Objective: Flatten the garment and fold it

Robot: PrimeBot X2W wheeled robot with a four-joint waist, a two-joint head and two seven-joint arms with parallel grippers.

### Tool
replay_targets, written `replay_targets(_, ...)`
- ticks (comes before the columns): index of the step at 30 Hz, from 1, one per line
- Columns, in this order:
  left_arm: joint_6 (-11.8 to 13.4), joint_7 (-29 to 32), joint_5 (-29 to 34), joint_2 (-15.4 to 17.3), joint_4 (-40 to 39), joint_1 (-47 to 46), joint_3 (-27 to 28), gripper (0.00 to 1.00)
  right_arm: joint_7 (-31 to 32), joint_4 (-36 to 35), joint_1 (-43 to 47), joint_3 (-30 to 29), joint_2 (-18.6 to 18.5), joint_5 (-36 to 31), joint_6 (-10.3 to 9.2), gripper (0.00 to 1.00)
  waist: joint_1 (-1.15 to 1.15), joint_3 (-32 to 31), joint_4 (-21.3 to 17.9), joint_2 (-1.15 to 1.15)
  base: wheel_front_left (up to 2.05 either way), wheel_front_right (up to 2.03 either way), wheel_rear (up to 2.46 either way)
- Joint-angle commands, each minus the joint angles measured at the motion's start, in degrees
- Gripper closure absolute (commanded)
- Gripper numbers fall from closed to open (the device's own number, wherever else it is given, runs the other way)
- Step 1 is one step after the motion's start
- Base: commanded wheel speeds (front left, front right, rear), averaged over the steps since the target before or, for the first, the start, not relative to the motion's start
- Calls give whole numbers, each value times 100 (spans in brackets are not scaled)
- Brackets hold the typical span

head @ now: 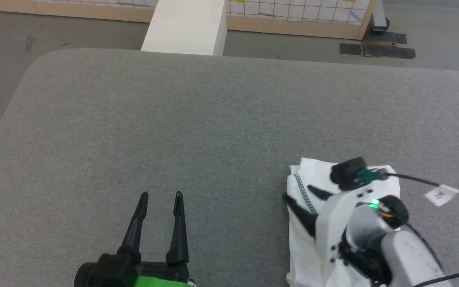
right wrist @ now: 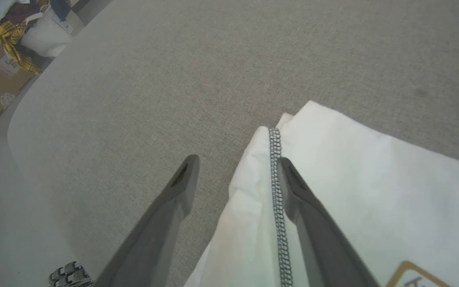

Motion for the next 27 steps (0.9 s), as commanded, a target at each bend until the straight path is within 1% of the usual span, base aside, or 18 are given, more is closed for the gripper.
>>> replay_targets(1, -43, -20, -7, -29, 18, -62, 35, 0, -49, -156, -55, -145, -118, 64, -9, 0, 0, -45, -82, 0, 0, 0, 0)
replay_targets(3, -60, -21, -6, -29, 10, -55, 64, 0, -109, -443, 48, -435, -288, 69, -9, 0, 0, -44, -138, 0, 0, 0, 0)
replay_targets(6, -96, -21, 2, -29, -2, -50, 84, 0, -210, -871, 368, -1090, -527, -31, -9, 0, 0, 0, -205, 0, 0, 0, 0)
replay_targets(10, -121, -21, 25, -29, -21, -75, 118, 0, -167, -1211, 901, -1832, -520, -20, -9, 0, 0, 101, -270, 0, 0, 0, 0)
replay_targets(13, -147, -21, 76, -29, -15, -114, 126, 0, -119, -1272, 1190, -2018, -439, -32, -9, 0, 0, 165, -283, 0, 0, 0, 0)
replay_targets(17, -174, -21, 181, -29, 0, -175, 135, 0, -86, -1093, 1417, -2073, -247, -101, -9, 0, 0, 217, -241, 0, 0, 0, 0)
replay_targets(20, -196, -21, 237, -29, 0, -203, 133, 0, -109, -825, 1499, -2142, -99, -170, -9, 0, 0, 249, -154, 0, 0, 0, 0)
replay_targets(27, -215, -21, 289, -29, -10, -194, 145, 0, -298, -134, 1390, -2397, 129, -289, -9, 0, 0, 282, 3, 0, 0, 0, 0)
